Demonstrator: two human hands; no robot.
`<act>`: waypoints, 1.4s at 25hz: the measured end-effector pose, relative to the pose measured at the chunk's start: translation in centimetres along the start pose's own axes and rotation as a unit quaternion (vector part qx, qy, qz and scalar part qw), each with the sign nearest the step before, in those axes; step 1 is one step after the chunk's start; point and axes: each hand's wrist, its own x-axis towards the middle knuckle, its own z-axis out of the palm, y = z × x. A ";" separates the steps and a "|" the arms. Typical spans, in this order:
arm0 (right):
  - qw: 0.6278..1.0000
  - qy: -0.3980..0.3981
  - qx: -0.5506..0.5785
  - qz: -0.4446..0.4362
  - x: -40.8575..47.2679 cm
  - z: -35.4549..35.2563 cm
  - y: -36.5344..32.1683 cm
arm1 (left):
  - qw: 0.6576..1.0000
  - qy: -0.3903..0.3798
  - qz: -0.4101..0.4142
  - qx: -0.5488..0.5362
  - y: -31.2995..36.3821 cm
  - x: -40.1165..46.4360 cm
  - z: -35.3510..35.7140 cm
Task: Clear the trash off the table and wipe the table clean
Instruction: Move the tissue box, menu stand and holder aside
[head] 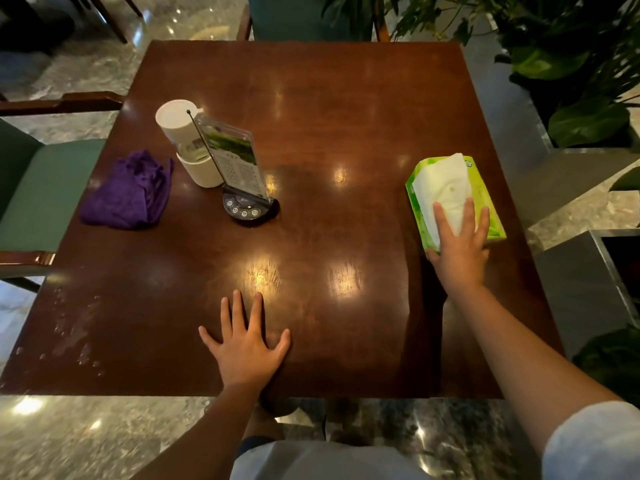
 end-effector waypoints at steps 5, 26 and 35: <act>0.999 -0.004 0.005 0.052 -0.5 -1.0 -1.3 | 1.000 0.008 0.004 -0.001 -0.2 -0.1 0.2; 0.904 0.120 0.216 -0.348 4.9 -8.1 -28.4 | 1.000 0.009 -0.006 0.004 -0.2 0.1 0.3; 0.860 0.204 0.315 -0.345 1.8 -7.7 -23.1 | 1.000 0.010 -0.008 0.002 -0.3 0.1 0.3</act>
